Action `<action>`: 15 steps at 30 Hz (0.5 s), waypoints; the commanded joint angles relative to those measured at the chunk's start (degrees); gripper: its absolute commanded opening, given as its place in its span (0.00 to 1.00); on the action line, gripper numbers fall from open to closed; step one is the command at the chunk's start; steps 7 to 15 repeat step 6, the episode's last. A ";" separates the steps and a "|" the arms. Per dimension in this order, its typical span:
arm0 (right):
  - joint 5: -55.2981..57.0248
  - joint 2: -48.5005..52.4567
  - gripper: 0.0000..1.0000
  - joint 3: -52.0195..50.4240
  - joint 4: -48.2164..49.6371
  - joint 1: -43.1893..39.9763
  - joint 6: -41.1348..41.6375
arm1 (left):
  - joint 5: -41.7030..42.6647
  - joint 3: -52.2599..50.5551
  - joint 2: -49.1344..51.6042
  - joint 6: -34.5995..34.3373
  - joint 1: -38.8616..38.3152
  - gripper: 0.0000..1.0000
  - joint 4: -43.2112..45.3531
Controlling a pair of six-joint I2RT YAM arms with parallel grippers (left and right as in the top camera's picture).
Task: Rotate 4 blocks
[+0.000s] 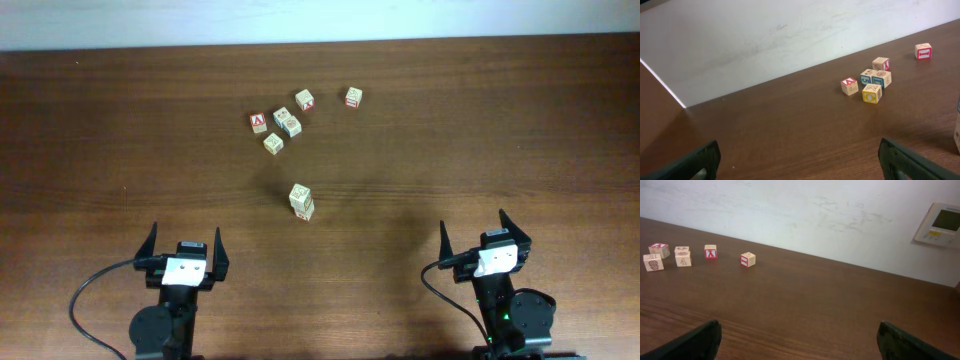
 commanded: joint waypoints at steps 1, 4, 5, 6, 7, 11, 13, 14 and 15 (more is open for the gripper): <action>0.72 -0.42 0.99 -0.52 -0.02 -0.46 0.02 | -0.42 -0.50 -0.55 0.85 0.35 0.99 0.02; 0.72 -0.42 0.99 -0.52 -0.02 -0.46 0.02 | -0.42 -0.50 -0.55 0.85 0.35 0.99 0.02; 0.72 -0.42 0.99 -0.52 -0.02 -0.46 0.02 | -0.42 -0.48 -0.55 0.87 0.35 0.99 0.02; 0.72 -0.42 0.99 -0.52 -0.02 -0.46 0.02 | -0.42 -0.48 -0.55 0.85 0.35 0.99 0.02; 0.72 -0.42 0.99 -0.52 -0.02 -0.46 0.02 | -0.42 -0.48 -0.55 0.85 0.35 0.99 0.02; 0.72 -0.42 0.99 -0.52 -0.02 -0.46 0.02 | -0.42 -0.48 -0.55 0.85 0.35 0.99 0.02; 0.72 -0.42 0.99 -0.52 -0.02 -0.46 0.02 | -0.42 -0.48 -0.55 0.85 0.35 0.99 0.02; 0.72 -0.42 0.99 -0.52 -0.02 -0.46 0.02 | -0.42 -0.48 -0.55 0.85 0.35 0.99 0.02; 0.72 -0.42 0.99 -0.52 -0.02 -0.46 0.02 | -0.42 -0.48 -0.55 0.85 0.35 0.99 0.02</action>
